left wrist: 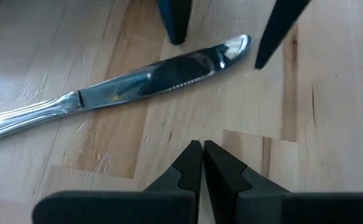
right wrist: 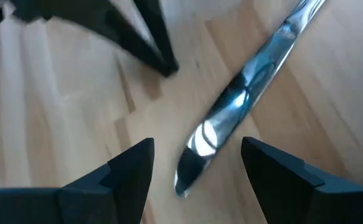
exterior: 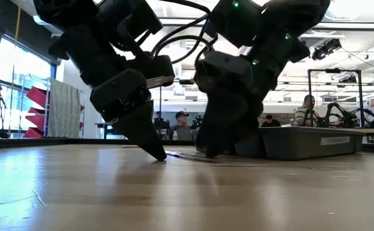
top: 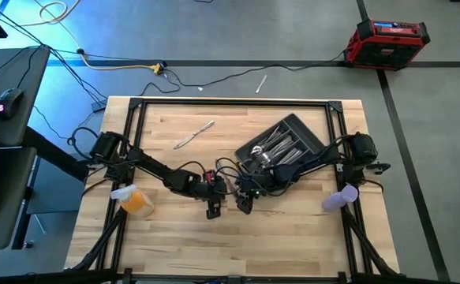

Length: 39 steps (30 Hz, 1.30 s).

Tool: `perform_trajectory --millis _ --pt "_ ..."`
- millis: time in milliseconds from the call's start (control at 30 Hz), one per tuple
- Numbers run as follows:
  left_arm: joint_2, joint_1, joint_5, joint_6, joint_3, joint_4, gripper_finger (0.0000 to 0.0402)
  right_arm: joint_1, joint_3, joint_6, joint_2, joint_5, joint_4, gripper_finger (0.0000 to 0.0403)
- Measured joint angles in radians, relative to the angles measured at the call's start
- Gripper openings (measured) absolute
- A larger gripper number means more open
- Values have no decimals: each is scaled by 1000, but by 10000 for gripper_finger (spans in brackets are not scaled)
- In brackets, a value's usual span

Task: Sort silverware
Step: Put the knife in the silverware tray

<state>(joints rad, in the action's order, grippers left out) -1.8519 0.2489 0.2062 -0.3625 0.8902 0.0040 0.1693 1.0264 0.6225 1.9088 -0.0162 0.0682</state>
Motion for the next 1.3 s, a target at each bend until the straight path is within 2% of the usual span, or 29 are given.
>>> perform_trajectory --millis 167,433,867,967,1167,1300 --pt "0 0 0 0 0 -2 0 -17 6 2 -8 5 110 227" --pt "0 0 -1 0 0 -5 0 -58 7 -78 -11 89 212 202" --pt "0 0 -1 0 0 -5 0 -87 -3 -153 -64 372 406 183" --pt "0 0 -1 0 0 -6 0 -83 -3 -162 -99 403 394 183" --pt "0 0 -1 1 0 -6 0 -54 21 -188 -175 394 350 183" --pt "0 -1 -1 0 0 -6 0 -36 20 -123 -167 259 228 183"
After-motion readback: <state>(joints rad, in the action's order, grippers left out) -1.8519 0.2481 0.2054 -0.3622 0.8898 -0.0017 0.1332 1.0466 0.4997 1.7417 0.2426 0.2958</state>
